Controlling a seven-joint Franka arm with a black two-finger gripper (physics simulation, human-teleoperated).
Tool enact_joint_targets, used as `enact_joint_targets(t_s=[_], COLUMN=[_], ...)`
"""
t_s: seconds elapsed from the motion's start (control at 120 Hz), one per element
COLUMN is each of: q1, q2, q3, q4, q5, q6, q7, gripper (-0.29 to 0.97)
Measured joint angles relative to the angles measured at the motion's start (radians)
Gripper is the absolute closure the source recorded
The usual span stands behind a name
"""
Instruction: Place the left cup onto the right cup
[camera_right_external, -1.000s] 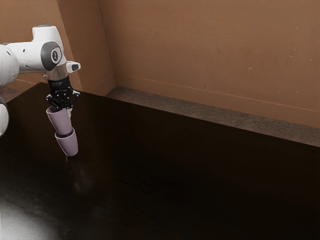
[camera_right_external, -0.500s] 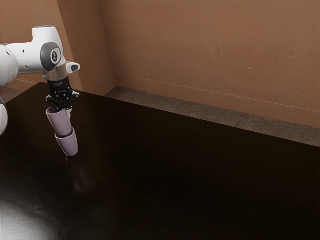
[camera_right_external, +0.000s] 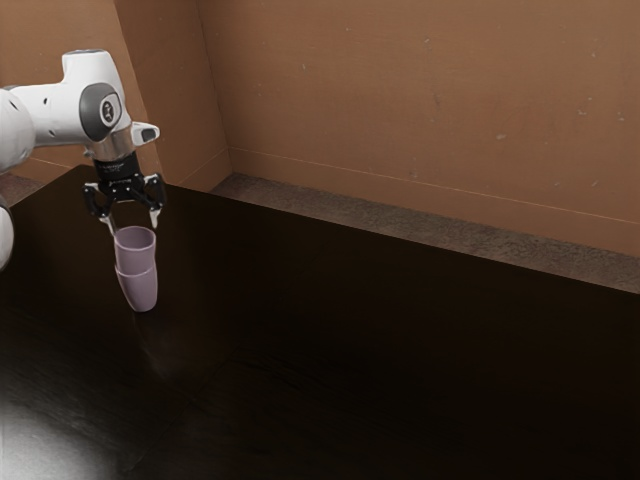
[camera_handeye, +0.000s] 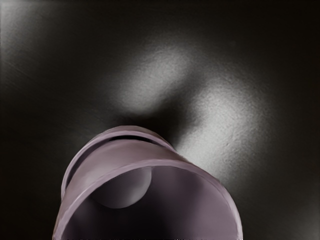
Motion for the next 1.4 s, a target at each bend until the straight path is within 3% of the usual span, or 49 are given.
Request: enact_joint_targets(t_s=[0.4,1.4], q1=[0.0,-0.013], q2=[-0.023,-0.078], q3=[0.0,0.002], q4=[0.0,0.005], q5=[0.005,0.03], q6=[-0.005,-0.026], q7=[0.002,0.005], gripper=[0.03,0.01])
